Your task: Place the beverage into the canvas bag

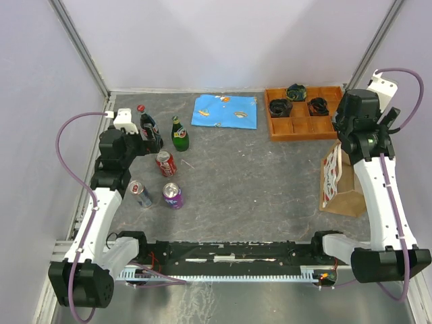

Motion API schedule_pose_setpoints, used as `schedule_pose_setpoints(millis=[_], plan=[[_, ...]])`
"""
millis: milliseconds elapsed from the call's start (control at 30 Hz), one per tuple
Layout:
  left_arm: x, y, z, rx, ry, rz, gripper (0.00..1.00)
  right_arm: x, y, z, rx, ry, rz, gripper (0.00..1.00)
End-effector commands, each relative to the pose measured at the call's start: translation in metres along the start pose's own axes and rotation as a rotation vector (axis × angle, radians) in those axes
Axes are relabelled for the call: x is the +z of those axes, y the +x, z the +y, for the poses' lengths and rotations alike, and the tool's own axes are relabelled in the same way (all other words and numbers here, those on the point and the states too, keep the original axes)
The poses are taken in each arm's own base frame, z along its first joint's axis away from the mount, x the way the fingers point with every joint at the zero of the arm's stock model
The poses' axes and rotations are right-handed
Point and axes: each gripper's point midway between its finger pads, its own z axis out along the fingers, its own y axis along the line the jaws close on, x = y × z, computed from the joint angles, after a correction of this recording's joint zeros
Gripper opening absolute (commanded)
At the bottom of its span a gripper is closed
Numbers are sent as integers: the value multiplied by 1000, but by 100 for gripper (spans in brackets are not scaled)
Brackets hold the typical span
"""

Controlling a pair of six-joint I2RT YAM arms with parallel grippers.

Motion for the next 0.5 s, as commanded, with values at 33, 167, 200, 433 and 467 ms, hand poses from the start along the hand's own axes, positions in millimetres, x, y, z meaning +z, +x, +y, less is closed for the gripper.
schedule_pose_setpoints(millis=[33, 167, 200, 433, 467], plan=[[-9, -41, -1, 49, 3, -119, 99, -8, -3, -13, -21, 11, -10, 99], [-13, -41, -2, 55, 6, -125, 99, -15, 3, -12, -116, -75, 44, 96], [-14, -41, -2, 56, 5, -125, 99, -15, 10, -16, -129, -60, 102, 94], [-18, -32, -4, 38, 19, -122, 99, 10, 74, -32, -150, -42, 573, 95], [-18, -31, -5, 31, 20, -120, 99, 14, 76, -31, -129, -47, 579, 95]])
